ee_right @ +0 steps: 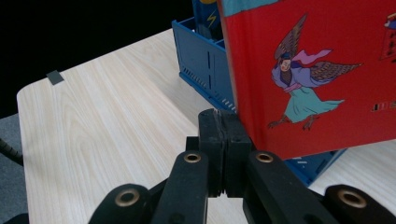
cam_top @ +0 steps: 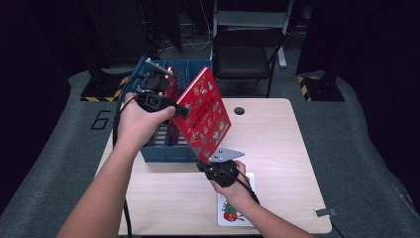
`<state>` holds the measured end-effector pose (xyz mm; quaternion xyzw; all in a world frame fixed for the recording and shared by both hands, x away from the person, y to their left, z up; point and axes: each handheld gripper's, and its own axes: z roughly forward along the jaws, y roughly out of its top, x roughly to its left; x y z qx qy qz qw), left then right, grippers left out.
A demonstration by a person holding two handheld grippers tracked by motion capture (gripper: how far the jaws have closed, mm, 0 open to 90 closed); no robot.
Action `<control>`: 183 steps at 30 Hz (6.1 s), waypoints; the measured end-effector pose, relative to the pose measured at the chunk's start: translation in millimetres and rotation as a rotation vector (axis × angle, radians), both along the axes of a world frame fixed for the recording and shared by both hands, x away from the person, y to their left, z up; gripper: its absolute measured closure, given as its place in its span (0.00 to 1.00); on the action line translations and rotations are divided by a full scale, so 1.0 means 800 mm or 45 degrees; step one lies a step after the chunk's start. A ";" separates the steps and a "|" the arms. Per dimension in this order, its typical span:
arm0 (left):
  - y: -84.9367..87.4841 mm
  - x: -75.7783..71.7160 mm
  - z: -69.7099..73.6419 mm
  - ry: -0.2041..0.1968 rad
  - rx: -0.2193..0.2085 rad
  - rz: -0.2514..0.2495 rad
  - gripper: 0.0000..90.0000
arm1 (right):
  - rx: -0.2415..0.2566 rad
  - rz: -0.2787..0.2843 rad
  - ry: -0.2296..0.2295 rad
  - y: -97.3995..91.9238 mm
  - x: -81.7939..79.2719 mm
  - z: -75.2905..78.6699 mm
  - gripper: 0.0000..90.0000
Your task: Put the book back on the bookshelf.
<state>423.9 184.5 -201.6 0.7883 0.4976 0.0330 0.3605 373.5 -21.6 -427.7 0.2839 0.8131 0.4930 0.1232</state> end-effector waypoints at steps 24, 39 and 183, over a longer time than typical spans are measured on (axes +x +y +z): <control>0.042 0.017 0.013 0.058 -0.013 0.147 0.88 | -0.016 0.051 0.016 0.034 0.035 0.017 0.99; 0.066 0.019 0.010 0.064 -0.018 0.257 0.88 | -0.032 0.110 0.030 0.060 0.050 0.016 0.98; 0.050 0.099 0.016 0.171 0.215 0.485 0.88 | -0.114 0.023 0.031 0.110 0.113 0.004 0.67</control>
